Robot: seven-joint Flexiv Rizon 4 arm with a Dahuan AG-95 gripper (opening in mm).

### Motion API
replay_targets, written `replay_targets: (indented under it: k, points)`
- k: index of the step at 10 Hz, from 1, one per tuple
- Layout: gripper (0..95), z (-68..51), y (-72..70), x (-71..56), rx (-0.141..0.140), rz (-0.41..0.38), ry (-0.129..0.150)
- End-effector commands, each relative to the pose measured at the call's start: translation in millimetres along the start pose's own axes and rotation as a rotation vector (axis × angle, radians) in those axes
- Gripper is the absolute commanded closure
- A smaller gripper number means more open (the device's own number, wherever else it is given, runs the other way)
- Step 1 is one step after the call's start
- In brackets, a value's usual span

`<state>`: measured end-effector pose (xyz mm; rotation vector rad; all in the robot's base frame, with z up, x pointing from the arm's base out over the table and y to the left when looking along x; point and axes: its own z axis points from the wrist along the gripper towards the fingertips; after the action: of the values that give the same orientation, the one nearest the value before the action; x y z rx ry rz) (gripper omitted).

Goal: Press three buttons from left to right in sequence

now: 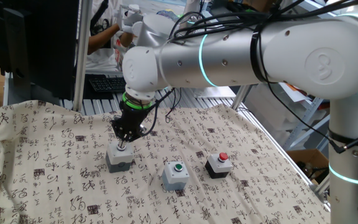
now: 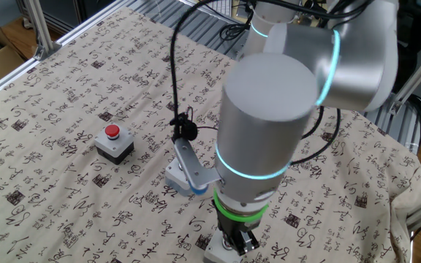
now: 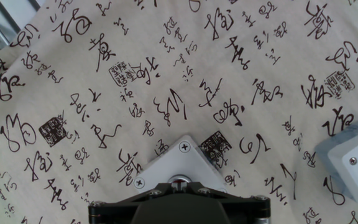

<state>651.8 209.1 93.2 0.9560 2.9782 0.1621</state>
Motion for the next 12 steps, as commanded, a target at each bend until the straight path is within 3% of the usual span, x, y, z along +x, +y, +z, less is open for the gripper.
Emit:
replay_targets:
  k: [1, 3, 4, 8, 9, 12]
  points:
    - [95.0, 7.3, -1.7, -0.8, -0.011, -0.001, -0.002]
    - [95.0, 9.7, -2.0, 0.5, 0.019, -0.01, -0.008]
    - [95.0, 10.3, -2.3, 0.5, 0.01, -0.009, -0.014]
    - [95.0, 9.5, -2.7, 0.1, 0.019, -0.01, -0.002]
    - [95.0, 6.1, -2.9, -0.1, 0.002, -0.007, -0.005]
    - [95.0, -3.6, -4.6, 0.6, 0.018, -0.018, 0.006]
